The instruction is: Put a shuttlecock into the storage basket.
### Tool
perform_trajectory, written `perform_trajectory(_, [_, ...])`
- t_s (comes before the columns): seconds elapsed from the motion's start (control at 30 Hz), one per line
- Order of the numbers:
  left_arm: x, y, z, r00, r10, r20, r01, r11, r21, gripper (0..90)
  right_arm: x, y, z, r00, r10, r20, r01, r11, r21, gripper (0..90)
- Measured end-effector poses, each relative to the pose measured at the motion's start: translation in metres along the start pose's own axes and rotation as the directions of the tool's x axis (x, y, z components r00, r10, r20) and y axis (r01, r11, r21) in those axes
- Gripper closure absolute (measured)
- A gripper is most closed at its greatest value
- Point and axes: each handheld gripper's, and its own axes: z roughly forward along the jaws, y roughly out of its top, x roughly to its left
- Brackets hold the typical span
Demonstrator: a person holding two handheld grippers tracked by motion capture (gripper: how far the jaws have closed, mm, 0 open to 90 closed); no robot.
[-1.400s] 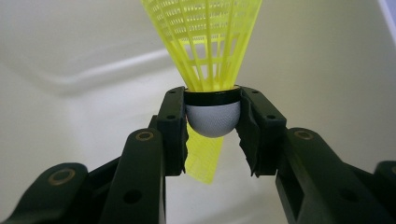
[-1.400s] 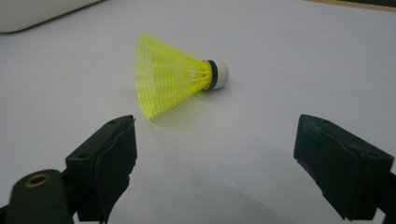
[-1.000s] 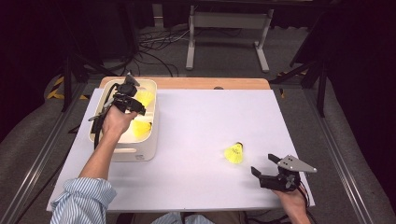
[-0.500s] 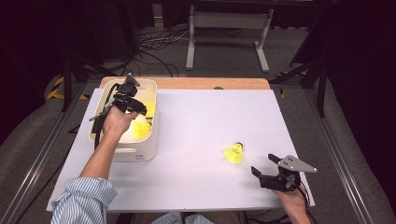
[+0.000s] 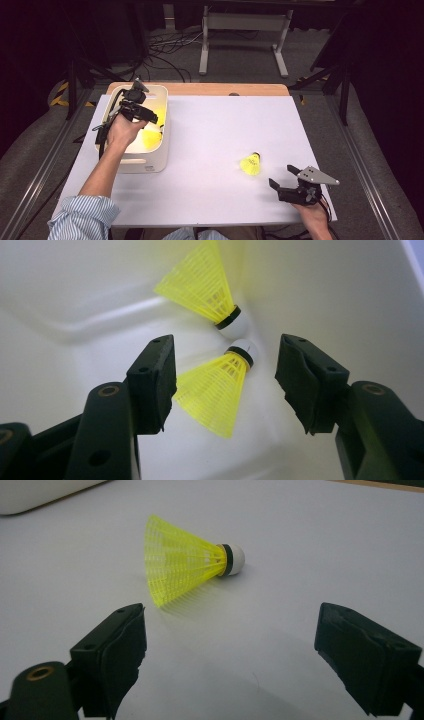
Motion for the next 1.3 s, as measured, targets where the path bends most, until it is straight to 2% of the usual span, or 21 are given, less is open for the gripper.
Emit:
perform_trajectory(0.4, [-0.006,-0.003,-0.006,0.9995,0.027,0.014,-0.027,0.9995,-0.017,39.3,0.000,0.000,0.000,1.0000,0.000,0.000,0.000,1.000,0.000,14.0])
perform_trajectory(1.3, [-0.020,-0.009,-0.022,0.9956,0.071,0.061,-0.067,0.9959,-0.060,42.0,0.000,0.000,0.000,1.0000,-0.001,-0.001,0.001,1.000,0.000,14.0])
